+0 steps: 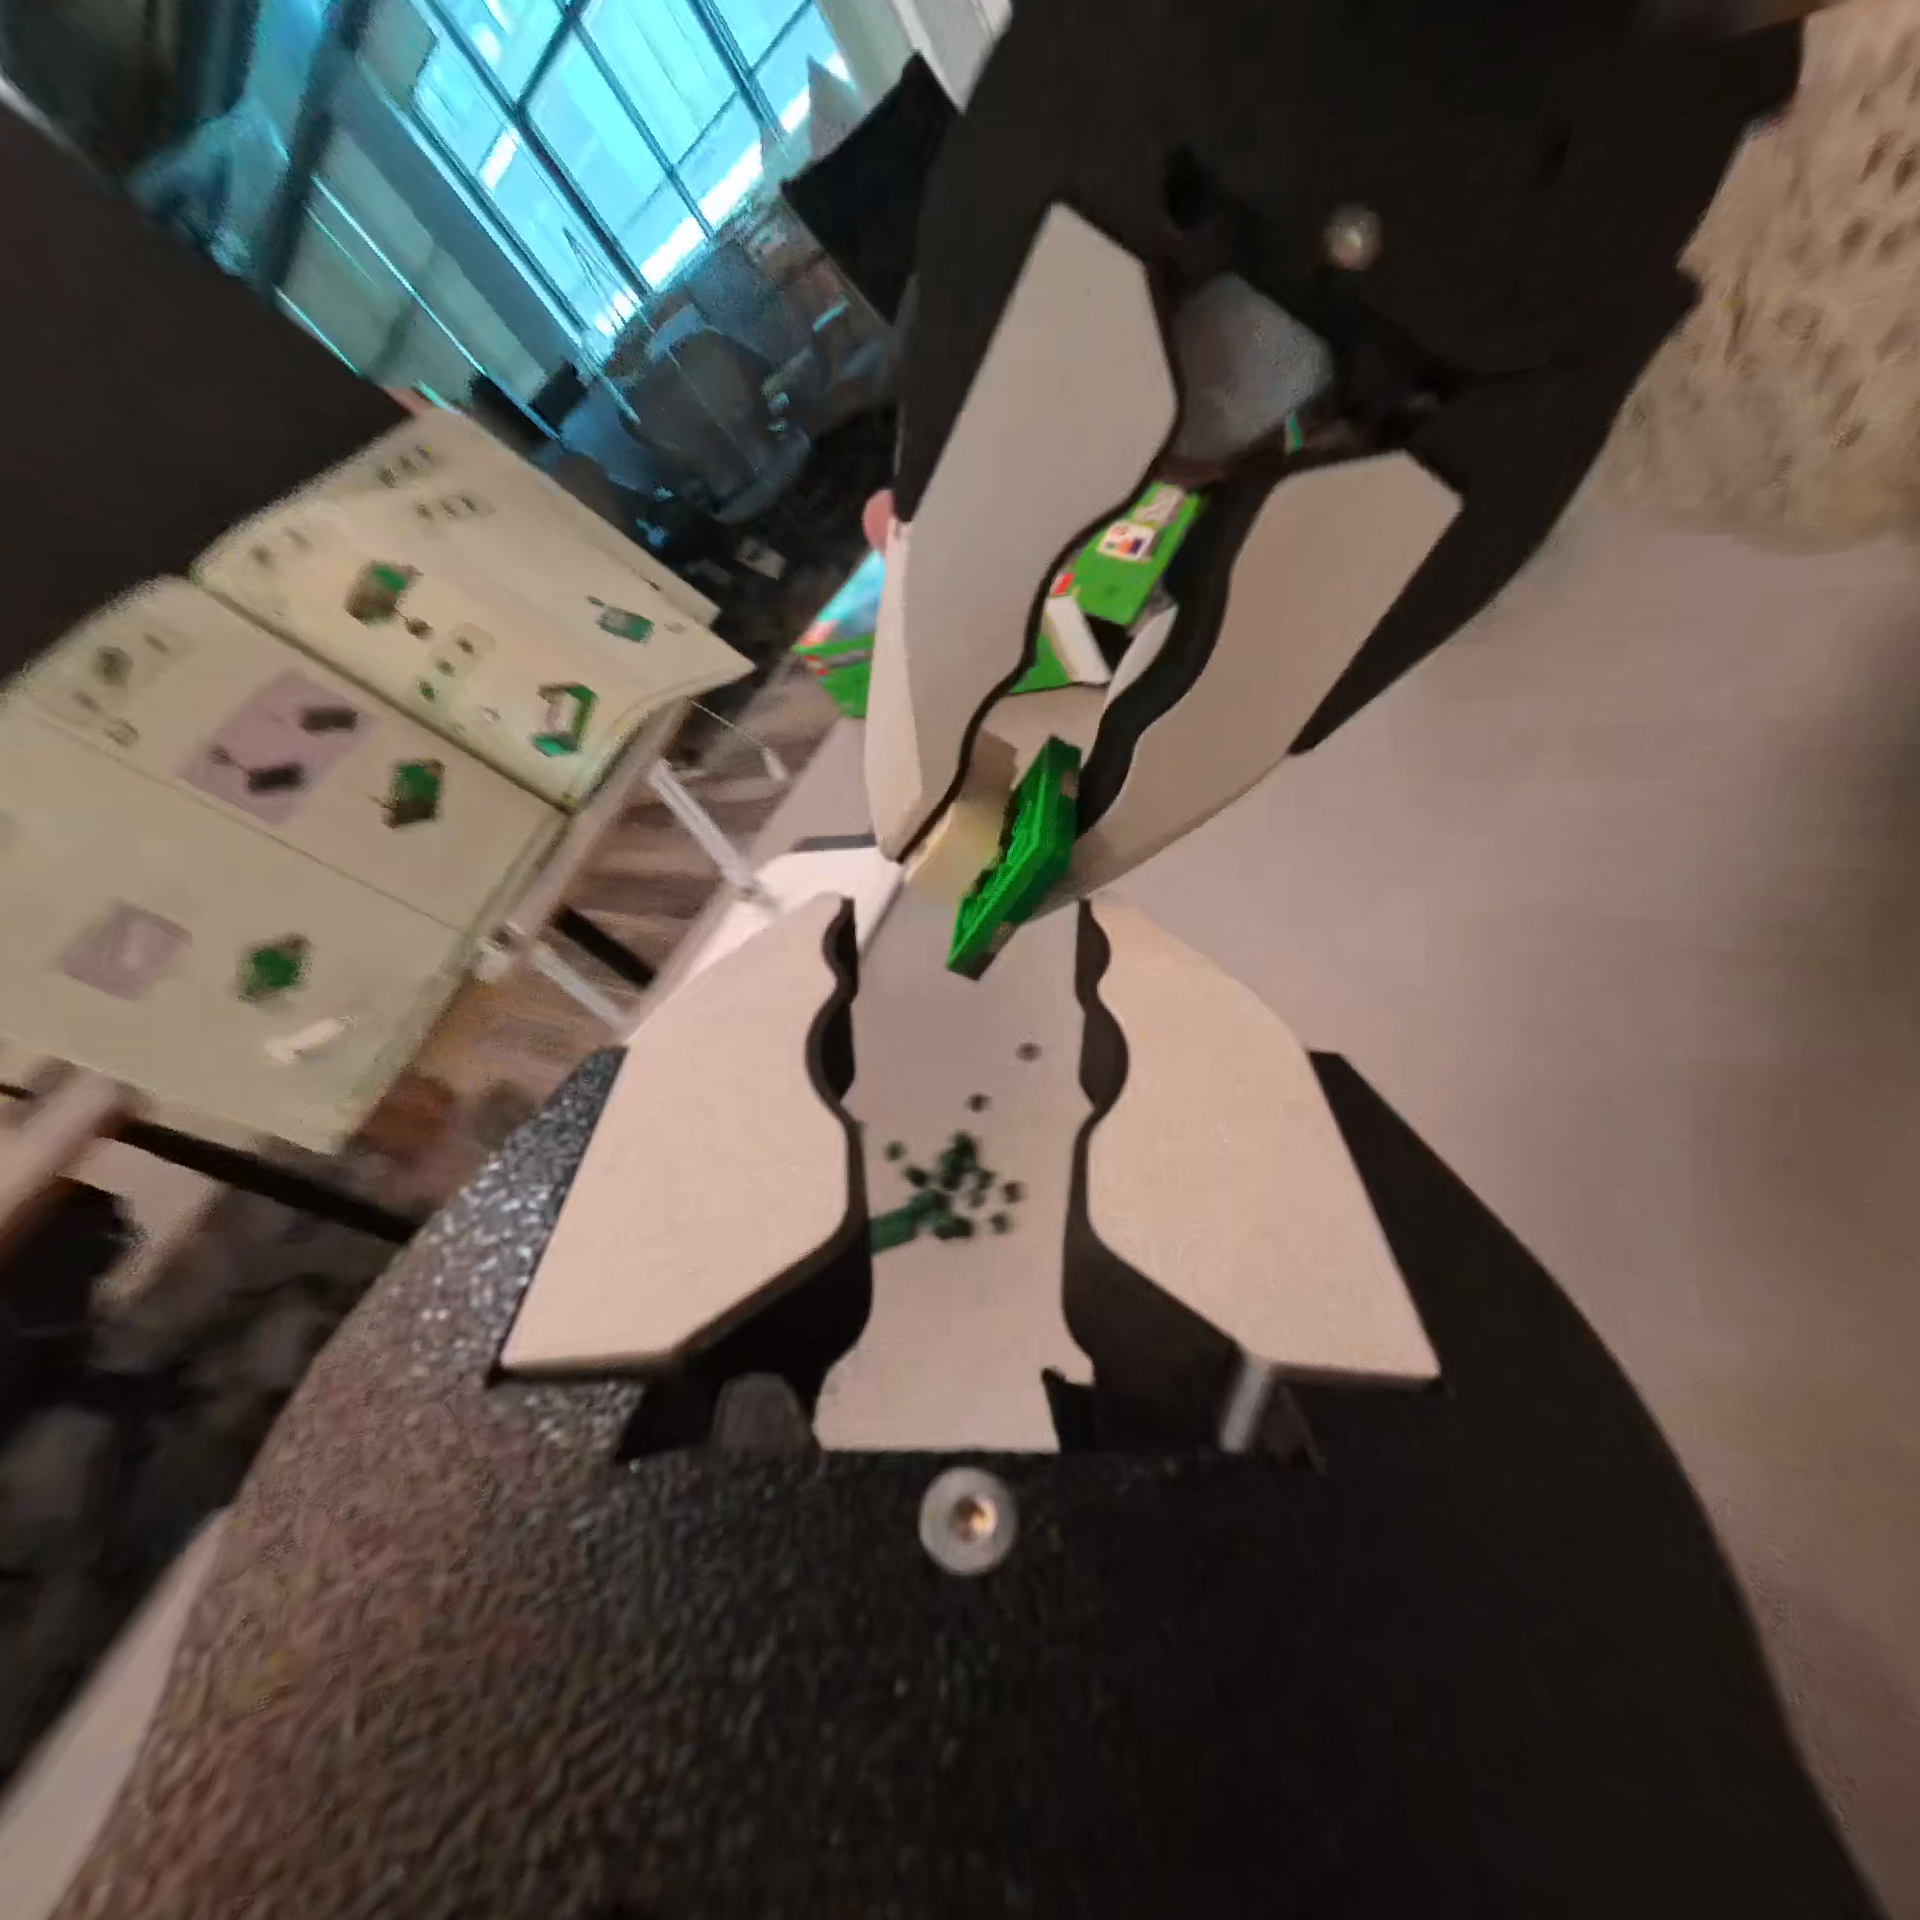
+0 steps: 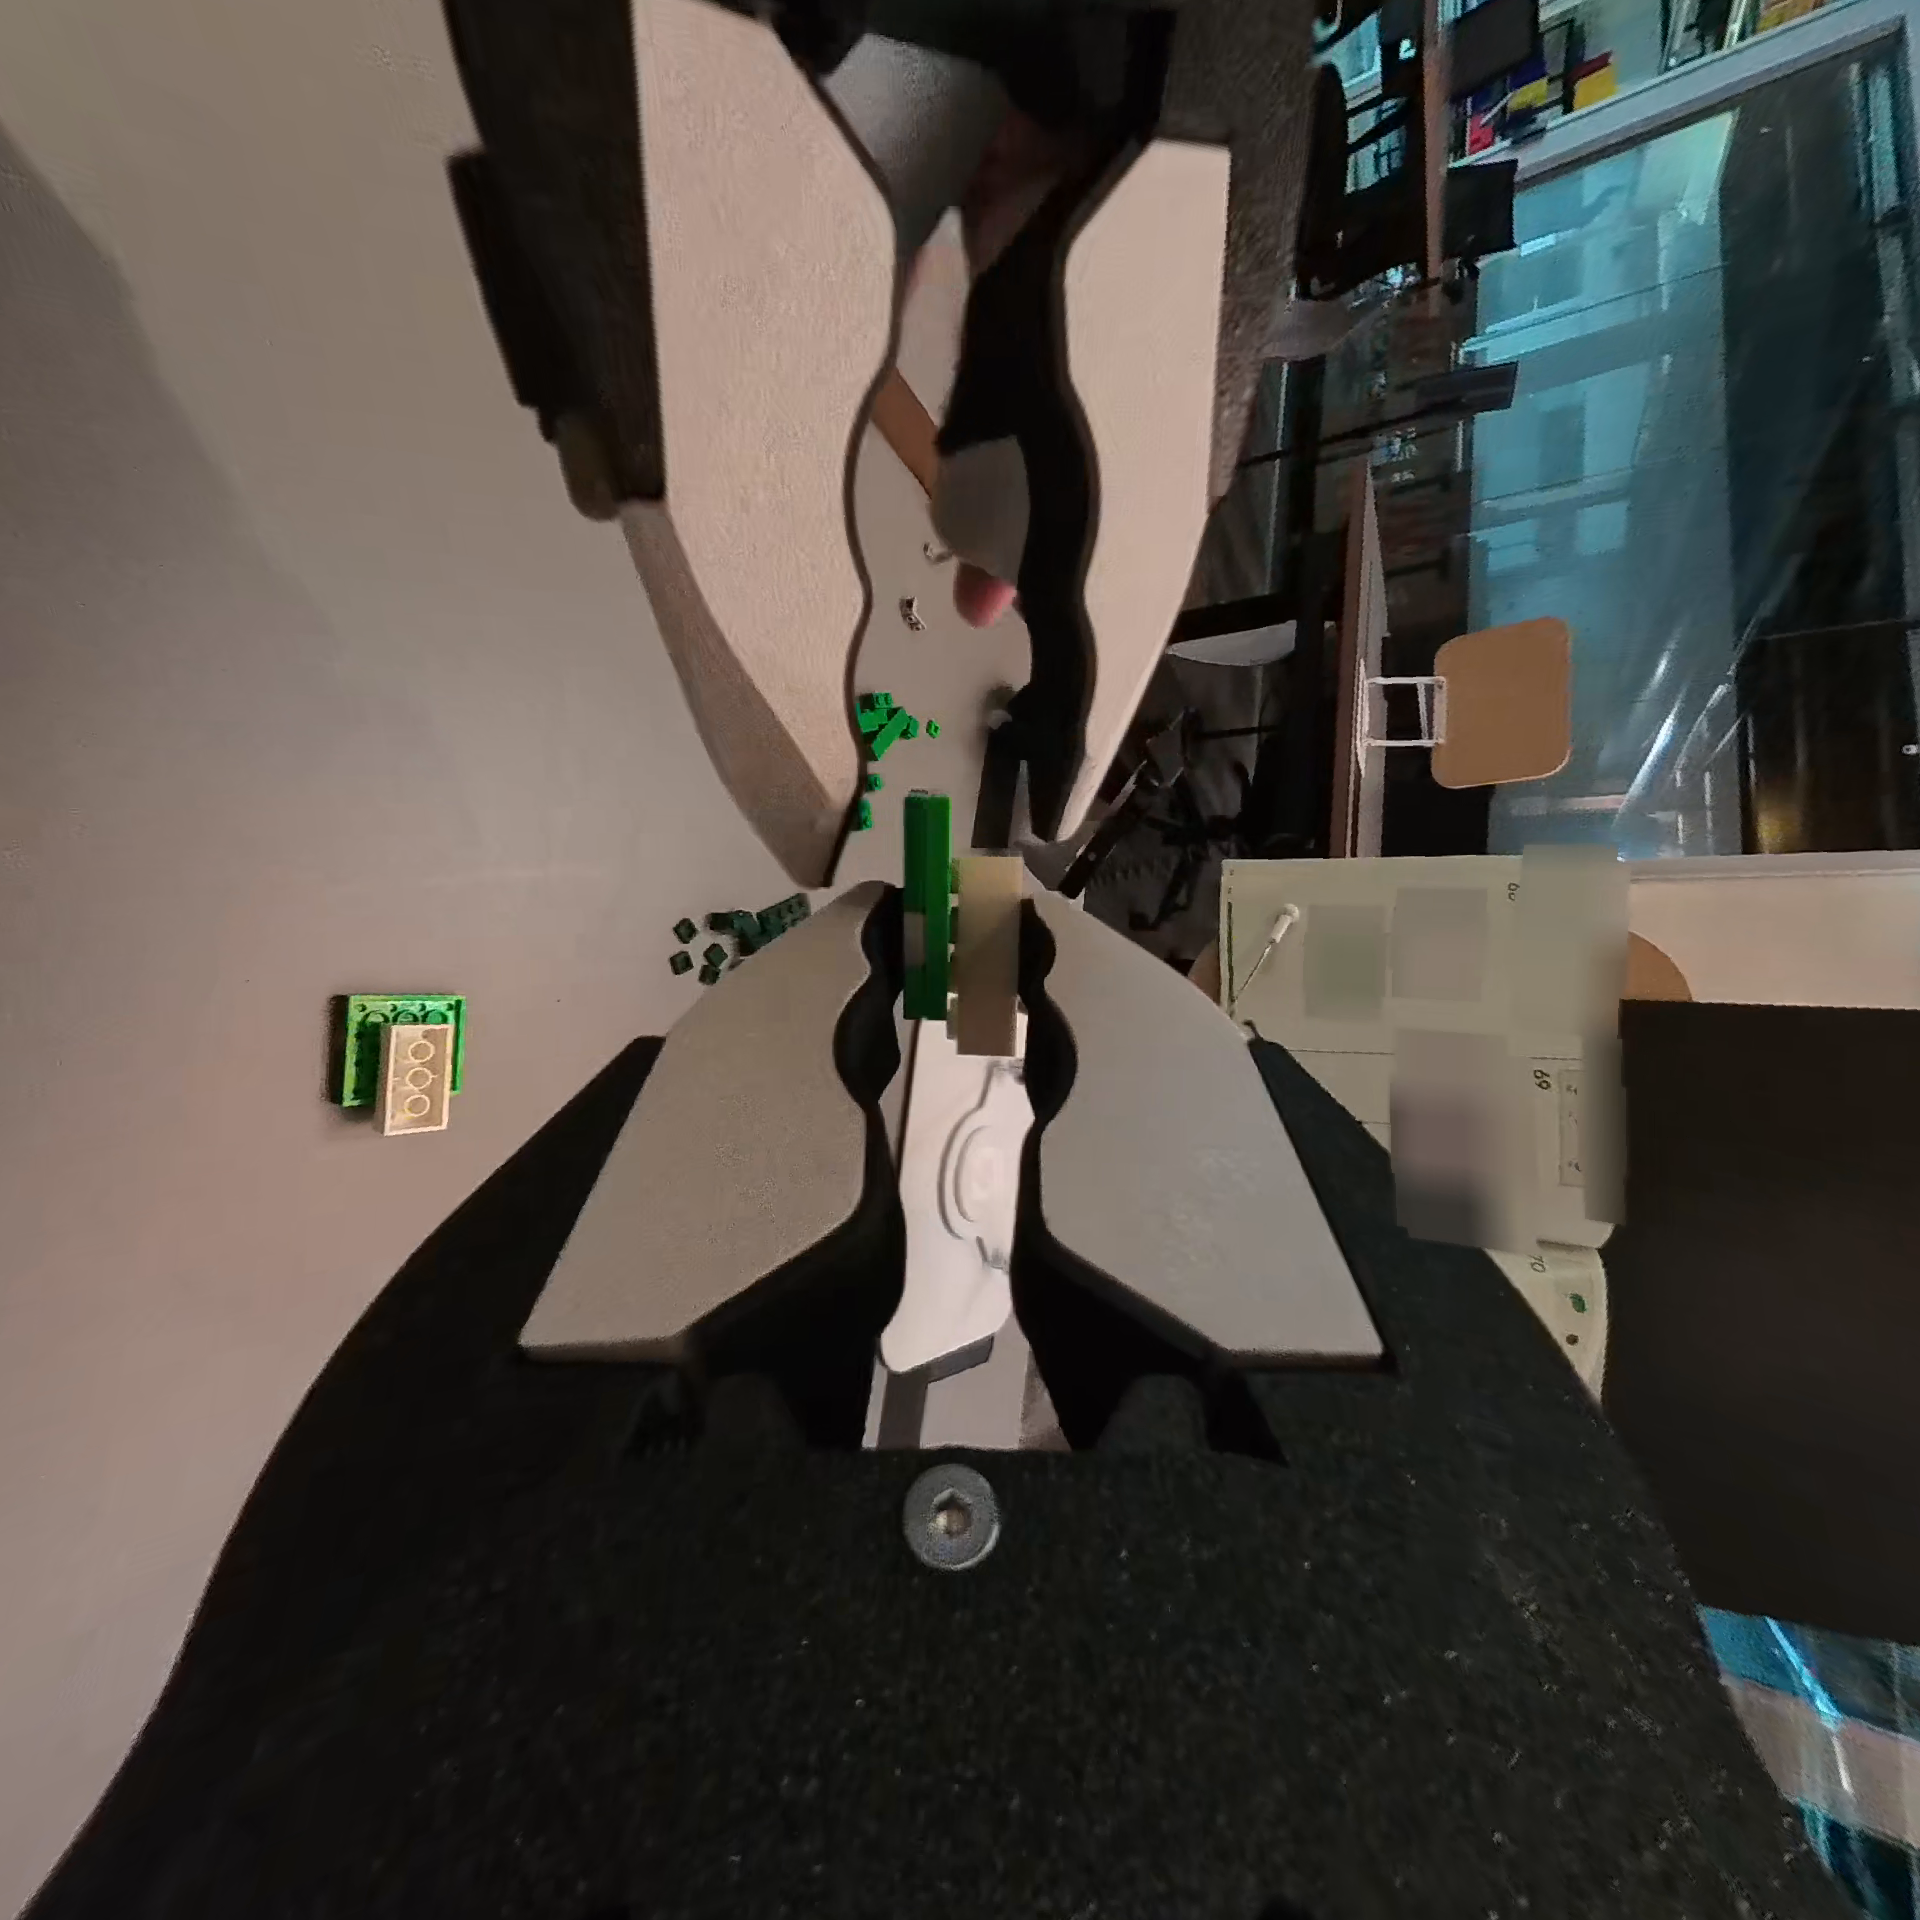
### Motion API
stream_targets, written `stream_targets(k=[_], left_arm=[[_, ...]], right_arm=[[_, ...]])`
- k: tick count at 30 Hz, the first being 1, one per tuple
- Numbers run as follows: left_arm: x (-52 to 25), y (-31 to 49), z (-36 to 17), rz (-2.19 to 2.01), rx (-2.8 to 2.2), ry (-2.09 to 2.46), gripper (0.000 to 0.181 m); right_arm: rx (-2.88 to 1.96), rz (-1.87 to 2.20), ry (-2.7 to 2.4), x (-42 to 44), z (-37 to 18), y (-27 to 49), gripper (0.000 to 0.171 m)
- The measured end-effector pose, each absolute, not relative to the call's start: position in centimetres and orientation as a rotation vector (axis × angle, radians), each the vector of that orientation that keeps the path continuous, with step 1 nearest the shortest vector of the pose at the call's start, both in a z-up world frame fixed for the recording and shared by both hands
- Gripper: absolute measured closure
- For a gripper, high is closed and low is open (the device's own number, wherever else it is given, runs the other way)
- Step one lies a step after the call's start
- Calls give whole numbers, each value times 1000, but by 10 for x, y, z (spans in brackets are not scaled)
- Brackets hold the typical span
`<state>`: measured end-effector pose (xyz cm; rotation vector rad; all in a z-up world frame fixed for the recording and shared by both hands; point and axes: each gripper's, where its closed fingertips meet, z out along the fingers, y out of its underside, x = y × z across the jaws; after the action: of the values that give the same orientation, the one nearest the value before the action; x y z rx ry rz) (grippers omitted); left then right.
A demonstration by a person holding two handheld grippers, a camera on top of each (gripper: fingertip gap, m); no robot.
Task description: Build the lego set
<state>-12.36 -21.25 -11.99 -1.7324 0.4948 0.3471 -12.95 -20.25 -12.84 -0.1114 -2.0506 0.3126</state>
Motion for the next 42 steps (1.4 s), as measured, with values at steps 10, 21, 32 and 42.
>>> stream_targets(k=[10, 21, 32, 42], left_arm=[[-118, -214, -112, -107, -1767, 185, 141], [-113, -217, -114, -164, -1795, 147, 132], [-106, -215, -115, -212, -1791, 153, 146], [-109, -215, -115, -202, -1789, 134, 147]], right_arm=[[-82, 268, -1974, -131, -123, -200, 151], [-55, 270, -1916, -127, -114, -204, 151], [22, 212, -1878, -126, -111, -208, 152], [27, 176, -1854, -129, -110, -207, 152]])
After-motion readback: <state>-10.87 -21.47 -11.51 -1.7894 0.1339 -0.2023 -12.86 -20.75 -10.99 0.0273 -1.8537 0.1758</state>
